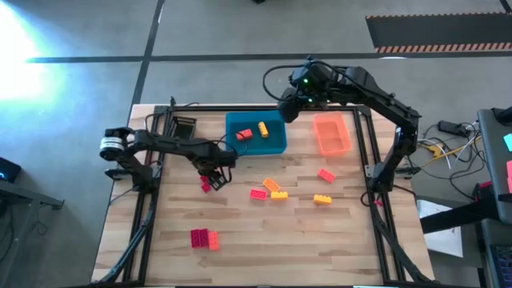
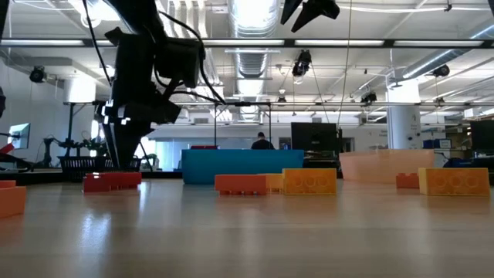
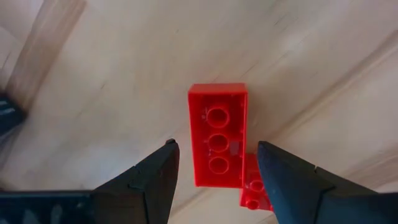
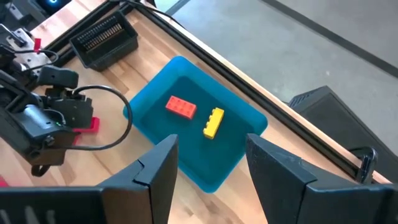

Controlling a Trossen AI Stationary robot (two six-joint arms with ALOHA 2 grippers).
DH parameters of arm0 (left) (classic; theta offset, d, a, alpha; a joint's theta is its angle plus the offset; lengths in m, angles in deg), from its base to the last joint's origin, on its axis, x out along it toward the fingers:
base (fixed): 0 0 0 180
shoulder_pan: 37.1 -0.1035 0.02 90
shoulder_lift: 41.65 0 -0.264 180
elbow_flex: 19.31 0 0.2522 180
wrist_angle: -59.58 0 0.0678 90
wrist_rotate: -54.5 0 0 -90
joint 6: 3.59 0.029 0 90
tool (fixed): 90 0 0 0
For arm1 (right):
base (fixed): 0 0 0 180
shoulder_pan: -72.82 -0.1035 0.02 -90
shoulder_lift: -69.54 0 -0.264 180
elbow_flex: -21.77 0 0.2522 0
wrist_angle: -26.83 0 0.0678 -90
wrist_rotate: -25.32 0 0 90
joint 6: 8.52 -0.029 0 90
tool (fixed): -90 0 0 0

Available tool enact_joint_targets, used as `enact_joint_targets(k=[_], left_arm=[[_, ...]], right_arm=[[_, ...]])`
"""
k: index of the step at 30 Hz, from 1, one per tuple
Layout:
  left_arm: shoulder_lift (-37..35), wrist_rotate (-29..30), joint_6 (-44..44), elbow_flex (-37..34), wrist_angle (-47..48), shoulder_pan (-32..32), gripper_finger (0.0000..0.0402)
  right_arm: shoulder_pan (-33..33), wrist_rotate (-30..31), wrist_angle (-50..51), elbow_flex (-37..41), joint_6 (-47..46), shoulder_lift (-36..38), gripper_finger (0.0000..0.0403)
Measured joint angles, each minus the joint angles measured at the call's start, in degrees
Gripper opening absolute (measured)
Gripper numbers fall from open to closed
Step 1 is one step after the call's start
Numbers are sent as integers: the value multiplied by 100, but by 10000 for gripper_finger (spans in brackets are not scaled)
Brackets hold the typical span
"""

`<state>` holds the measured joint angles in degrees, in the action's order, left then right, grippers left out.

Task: Sort & place blocks by color
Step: Put the red game piece into the orange bin

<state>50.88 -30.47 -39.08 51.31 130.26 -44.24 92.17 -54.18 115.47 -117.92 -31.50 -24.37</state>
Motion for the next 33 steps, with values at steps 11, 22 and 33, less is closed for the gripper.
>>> enact_joint_targets(k=[11, 22, 33], left_arm=[[-4, -59, -84, -363, -449, 2, 200], [-4, -42, -165, -443, -888, 2, 193], [-37, -35, -184, -638, -1010, 4, 124]], right_arm=[[0, 0, 2, 0, 2, 4, 176], [0, 2, -1, 0, 7, 4, 178], [0, 4, -11, 0, 50, 4, 178]])
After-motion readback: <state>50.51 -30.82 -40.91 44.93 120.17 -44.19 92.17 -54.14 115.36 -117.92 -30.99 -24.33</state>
